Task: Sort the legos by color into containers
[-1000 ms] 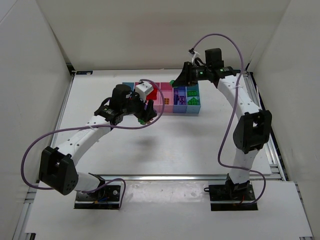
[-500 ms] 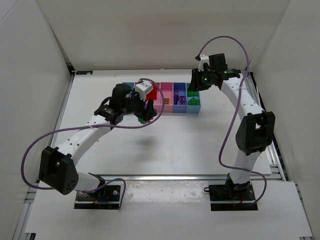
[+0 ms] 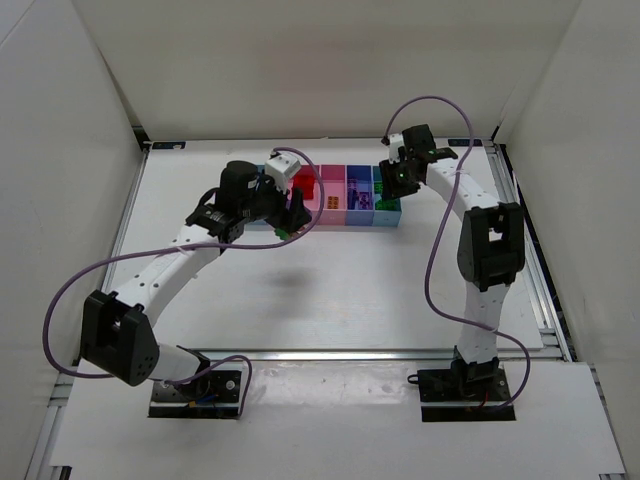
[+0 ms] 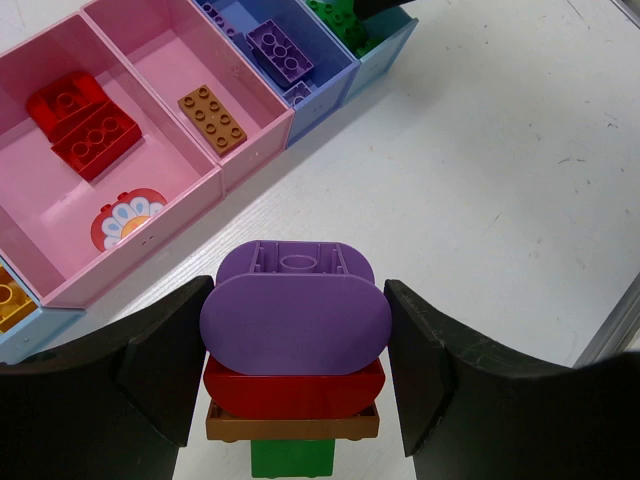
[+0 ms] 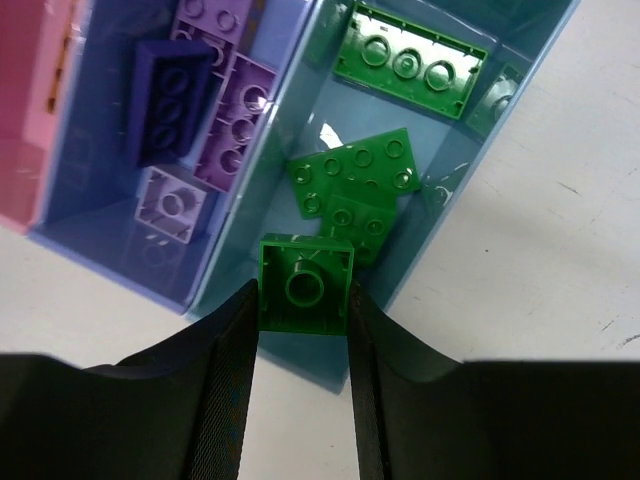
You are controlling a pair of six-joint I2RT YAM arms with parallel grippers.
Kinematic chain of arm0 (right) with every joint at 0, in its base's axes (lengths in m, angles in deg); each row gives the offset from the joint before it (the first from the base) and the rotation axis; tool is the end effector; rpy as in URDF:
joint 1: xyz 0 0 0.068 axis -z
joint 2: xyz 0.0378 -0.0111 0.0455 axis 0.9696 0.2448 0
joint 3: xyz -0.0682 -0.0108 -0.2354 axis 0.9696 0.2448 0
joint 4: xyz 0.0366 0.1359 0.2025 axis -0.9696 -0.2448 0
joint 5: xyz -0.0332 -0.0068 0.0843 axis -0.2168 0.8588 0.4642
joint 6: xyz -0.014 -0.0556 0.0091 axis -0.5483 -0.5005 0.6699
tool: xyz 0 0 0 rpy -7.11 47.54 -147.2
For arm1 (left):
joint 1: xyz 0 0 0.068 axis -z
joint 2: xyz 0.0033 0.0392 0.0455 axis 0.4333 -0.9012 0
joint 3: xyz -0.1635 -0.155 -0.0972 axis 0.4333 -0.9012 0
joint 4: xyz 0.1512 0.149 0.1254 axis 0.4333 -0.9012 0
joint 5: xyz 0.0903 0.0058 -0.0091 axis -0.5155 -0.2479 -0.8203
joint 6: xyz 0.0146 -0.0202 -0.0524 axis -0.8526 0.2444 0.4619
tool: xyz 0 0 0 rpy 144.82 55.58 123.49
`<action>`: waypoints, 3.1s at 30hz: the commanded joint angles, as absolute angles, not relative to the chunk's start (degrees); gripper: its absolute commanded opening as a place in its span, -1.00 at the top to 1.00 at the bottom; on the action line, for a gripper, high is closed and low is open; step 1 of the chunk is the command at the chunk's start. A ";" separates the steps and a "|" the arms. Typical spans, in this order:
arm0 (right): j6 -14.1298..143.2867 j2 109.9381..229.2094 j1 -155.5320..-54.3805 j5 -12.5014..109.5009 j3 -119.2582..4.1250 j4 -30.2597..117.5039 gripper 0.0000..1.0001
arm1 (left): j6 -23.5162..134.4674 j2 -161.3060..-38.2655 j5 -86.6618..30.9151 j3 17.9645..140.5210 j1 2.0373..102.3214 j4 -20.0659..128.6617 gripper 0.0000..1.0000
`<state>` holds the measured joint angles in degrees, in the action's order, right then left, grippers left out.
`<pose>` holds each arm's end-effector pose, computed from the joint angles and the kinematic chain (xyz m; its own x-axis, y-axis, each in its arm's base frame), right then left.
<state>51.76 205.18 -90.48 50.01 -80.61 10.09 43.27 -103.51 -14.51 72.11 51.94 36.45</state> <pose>0.4171 0.1160 0.2193 -0.7237 -0.2958 -0.6235 -0.4221 0.9045 0.0608 0.2713 -0.1510 0.2912 -0.4386 0.2278 -0.8694 0.7029 0.6897 -0.1739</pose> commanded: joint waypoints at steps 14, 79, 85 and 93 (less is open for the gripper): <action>53.71 199.88 -90.86 57.09 -80.91 15.11 -0.46 | 56.25 -104.97 -14.25 76.42 45.73 40.68 0.48; 88.62 206.80 -123.73 71.01 -86.26 57.67 -0.57 | 93.91 -96.63 -29.02 72.11 24.19 31.89 0.70; 84.57 205.83 -123.73 67.93 -85.64 53.80 -0.59 | 94.61 -95.75 -27.96 71.41 22.61 31.54 0.71; 85.18 209.25 -123.73 68.45 -88.72 54.76 -0.60 | 95.40 -95.57 -26.64 71.15 22.69 31.54 0.70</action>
<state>85.99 208.65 -123.58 69.07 -84.96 53.10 94.64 -98.57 -27.86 71.39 22.81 31.20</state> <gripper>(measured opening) 0.799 0.752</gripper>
